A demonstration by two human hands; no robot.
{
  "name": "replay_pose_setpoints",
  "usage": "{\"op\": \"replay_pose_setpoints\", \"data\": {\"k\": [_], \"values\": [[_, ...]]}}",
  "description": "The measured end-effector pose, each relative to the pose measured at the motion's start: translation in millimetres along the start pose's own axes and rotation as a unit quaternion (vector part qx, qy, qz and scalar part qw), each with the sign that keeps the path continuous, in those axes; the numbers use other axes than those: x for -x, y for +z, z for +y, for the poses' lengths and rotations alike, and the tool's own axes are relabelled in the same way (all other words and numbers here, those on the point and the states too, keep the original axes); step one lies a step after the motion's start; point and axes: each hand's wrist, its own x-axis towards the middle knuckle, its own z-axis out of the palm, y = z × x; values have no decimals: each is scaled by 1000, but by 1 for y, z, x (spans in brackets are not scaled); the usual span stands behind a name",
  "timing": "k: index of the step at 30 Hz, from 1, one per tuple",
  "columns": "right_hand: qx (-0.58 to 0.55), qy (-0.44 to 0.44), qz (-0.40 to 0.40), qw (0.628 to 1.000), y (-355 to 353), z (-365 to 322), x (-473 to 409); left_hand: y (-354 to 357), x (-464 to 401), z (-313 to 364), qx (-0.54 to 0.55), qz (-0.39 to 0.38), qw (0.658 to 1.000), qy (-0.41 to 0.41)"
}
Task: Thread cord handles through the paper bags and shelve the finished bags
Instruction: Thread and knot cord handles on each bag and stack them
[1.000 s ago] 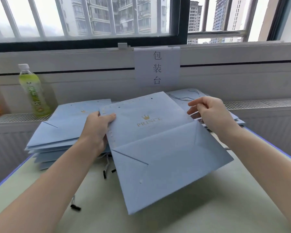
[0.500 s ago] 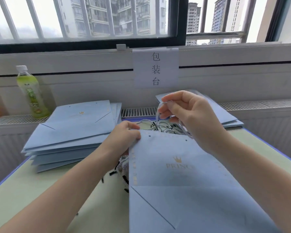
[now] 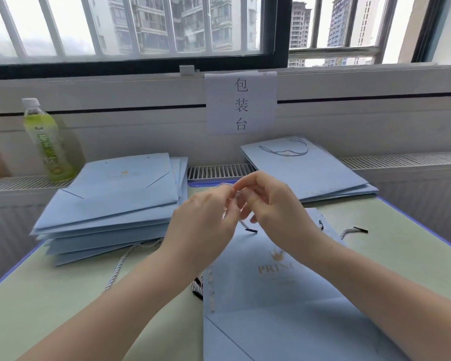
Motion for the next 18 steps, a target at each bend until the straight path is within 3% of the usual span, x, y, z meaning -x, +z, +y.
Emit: {"op": "replay_pose_setpoints", "data": {"k": [4, 13, 18], "values": [[-3, -1, 33, 999, -1, 3, -2, 3, -4, -10, 118, 8, 993, -19], [2, 18, 121, 992, -12, 12, -11, 0, -12, -24, 276, 37, 958, -76], [62, -7, 71, 995, -10, 13, -11, 4, -12, -24, 302, 4, 951, -69]]}}
